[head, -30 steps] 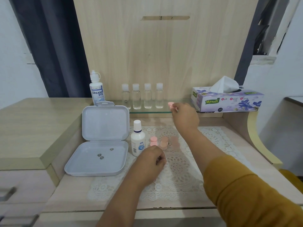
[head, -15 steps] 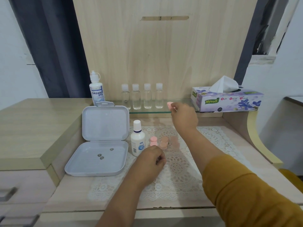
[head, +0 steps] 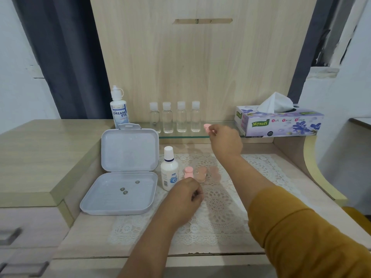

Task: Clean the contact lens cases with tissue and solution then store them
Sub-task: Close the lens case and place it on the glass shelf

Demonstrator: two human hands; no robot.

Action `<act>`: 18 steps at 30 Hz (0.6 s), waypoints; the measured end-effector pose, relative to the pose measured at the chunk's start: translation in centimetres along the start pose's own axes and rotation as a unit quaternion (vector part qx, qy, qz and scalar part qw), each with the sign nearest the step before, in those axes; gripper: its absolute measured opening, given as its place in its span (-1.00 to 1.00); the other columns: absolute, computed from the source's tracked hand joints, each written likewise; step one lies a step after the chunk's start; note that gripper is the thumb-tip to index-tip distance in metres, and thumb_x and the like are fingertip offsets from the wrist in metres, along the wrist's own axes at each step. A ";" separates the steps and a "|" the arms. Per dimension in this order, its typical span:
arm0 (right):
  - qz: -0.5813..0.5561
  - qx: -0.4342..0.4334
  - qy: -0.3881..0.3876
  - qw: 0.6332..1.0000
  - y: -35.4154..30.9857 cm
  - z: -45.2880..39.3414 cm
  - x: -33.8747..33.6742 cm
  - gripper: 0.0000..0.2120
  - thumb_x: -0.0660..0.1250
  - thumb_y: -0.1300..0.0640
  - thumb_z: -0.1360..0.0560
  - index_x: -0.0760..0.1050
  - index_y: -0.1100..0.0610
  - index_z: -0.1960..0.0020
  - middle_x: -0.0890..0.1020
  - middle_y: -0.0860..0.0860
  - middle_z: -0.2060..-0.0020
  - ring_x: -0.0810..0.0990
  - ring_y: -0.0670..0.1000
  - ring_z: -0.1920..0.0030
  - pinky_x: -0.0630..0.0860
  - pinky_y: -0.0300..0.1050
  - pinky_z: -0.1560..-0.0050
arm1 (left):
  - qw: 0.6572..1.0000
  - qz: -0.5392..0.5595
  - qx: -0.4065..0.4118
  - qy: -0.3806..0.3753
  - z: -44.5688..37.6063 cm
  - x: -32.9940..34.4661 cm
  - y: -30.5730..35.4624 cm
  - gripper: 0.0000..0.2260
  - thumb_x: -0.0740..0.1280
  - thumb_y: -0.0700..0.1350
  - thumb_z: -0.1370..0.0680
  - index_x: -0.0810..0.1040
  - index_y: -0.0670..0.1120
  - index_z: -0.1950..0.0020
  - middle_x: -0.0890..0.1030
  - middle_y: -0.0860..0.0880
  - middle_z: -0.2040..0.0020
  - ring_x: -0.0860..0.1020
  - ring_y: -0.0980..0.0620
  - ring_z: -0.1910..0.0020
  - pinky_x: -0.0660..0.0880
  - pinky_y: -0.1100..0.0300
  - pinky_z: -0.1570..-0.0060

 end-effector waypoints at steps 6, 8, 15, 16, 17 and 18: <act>-0.059 -0.007 0.062 0.996 0.0 1.1 -1.5 -0.67 0.21 0.15 -0.58 0.46 0.07 -0.33 0.58 0.05 -0.12 0.52 0.10 -0.13 0.50 0.01 0.04 | 1.000 0.003 -0.003 0.003 0.0 0.0 0.0 -0.93 0.32 -0.17 -0.54 0.52 -0.05 0.15 0.49 0.13 0.15 0.44 0.21 0.14 0.43 0.34 0.10; -0.073 0.001 0.061 0.995 0.6 1.9 -2.1 -0.70 0.19 0.16 -0.57 0.49 0.09 -0.28 0.59 0.04 -0.09 0.54 0.07 -0.09 0.46 -0.07 0.11 | 1.000 0.004 -0.007 0.004 0.0 0.0 -0.1 -0.93 0.32 -0.16 -0.54 0.53 -0.05 0.14 0.49 0.13 0.14 0.45 0.21 0.14 0.43 0.36 0.10; -0.103 0.079 -0.100 0.987 2.7 6.2 -2.8 -0.69 0.27 0.12 -0.47 0.56 0.07 -0.20 0.60 -0.07 0.06 0.56 -0.01 0.06 0.47 -0.13 0.10 | 1.000 -0.003 -0.006 0.000 0.0 -0.1 0.1 -0.91 0.32 -0.16 -0.54 0.51 -0.03 0.16 0.48 0.13 0.15 0.45 0.20 0.15 0.44 0.32 0.09; -0.097 0.084 -0.120 0.984 3.0 6.8 -2.7 -0.67 0.28 0.11 -0.46 0.55 0.09 -0.21 0.61 -0.03 0.03 0.57 0.01 0.04 0.48 -0.12 0.07 | 1.000 -0.004 -0.008 -0.001 0.1 -0.1 0.1 -0.91 0.32 -0.15 -0.54 0.50 -0.02 0.16 0.48 0.13 0.15 0.44 0.20 0.15 0.43 0.31 0.09; -0.091 0.088 -0.136 0.983 3.2 7.3 -2.5 -0.64 0.30 0.10 -0.45 0.53 0.10 -0.23 0.61 0.00 -0.01 0.57 0.02 0.02 0.48 -0.11 0.05 | 1.000 -0.003 -0.009 -0.002 0.1 -0.1 0.1 -0.91 0.32 -0.15 -0.54 0.50 -0.01 0.17 0.47 0.13 0.15 0.44 0.20 0.16 0.43 0.32 0.10; -0.086 0.091 -0.149 0.981 3.5 7.8 -2.2 -0.63 0.31 0.08 -0.45 0.51 0.12 -0.25 0.60 0.02 -0.05 0.56 0.02 0.00 0.47 -0.11 0.05 | 1.000 0.000 -0.010 -0.002 0.1 -0.2 0.1 -0.90 0.32 -0.15 -0.53 0.49 -0.01 0.17 0.47 0.14 0.16 0.44 0.21 0.16 0.42 0.34 0.11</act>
Point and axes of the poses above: each hand's wrist, its own z-axis away from the middle knuckle, its own x-axis out of the palm, y = z × x, the point moved 1 cm from there along -z, towards the middle knuckle
